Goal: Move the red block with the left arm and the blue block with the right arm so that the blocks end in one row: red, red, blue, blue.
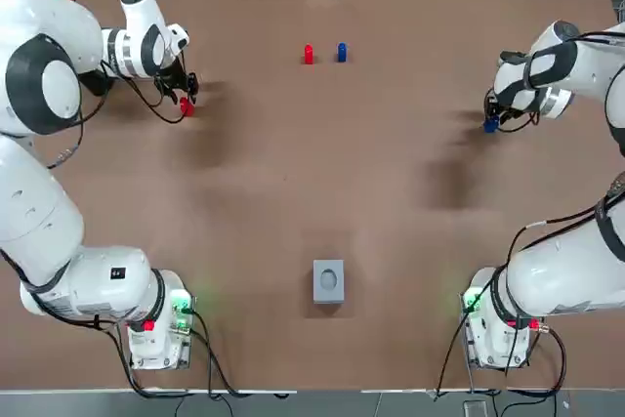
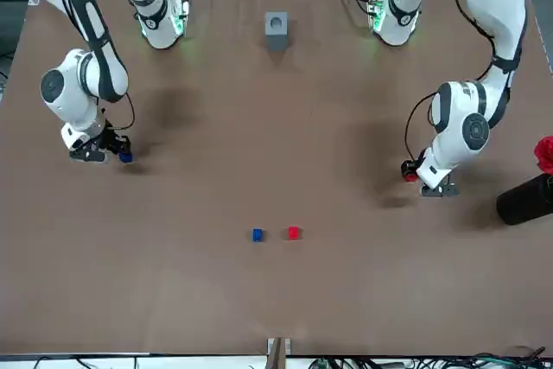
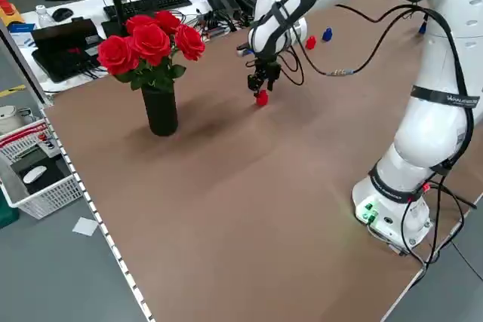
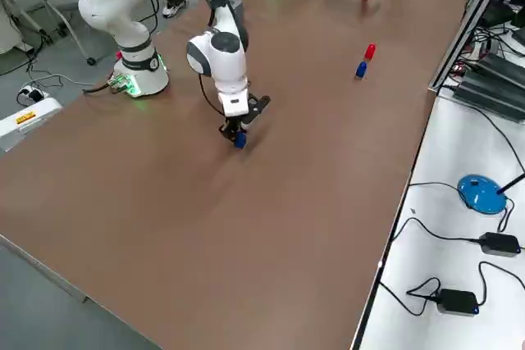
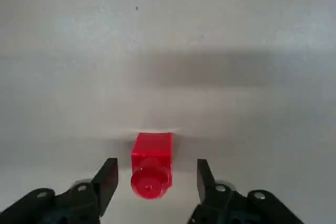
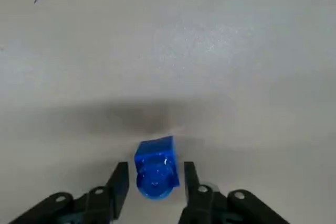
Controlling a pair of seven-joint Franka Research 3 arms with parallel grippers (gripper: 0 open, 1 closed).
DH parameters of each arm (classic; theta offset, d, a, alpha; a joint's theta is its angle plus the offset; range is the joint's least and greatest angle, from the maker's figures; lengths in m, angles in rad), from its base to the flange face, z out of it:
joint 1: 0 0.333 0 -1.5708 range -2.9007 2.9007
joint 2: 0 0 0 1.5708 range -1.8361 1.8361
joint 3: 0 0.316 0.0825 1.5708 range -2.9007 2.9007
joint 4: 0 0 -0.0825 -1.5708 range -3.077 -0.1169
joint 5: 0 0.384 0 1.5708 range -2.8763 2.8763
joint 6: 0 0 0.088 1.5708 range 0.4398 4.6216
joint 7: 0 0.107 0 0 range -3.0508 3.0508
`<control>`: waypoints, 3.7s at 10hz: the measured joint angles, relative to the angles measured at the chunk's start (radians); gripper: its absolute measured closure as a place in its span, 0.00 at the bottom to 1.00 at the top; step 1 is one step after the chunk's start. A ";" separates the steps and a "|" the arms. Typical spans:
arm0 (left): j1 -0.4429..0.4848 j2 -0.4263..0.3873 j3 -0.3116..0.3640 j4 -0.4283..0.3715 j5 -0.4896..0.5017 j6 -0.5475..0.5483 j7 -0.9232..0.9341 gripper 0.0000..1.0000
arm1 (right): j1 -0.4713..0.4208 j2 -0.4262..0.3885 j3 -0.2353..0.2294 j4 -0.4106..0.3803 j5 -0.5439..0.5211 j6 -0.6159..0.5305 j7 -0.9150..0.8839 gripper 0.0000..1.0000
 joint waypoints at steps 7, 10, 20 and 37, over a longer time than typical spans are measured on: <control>0.000 -0.005 0.000 0.011 0.000 0.007 0.009 0.70 | 0.000 0.000 0.000 0.005 0.002 0.001 0.000 0.70; -0.009 0.021 -0.003 0.051 0.000 0.007 0.010 0.70 | 0.007 0.000 0.002 0.016 0.003 0.002 0.000 0.70; -0.036 0.186 -0.107 0.294 0.001 0.008 -0.005 0.70 | 0.071 0.082 0.073 0.127 0.119 0.003 0.014 0.70; -0.329 0.443 -0.076 0.711 0.141 -0.021 -0.322 0.70 | 0.265 0.276 0.161 0.437 0.120 -0.028 0.421 0.70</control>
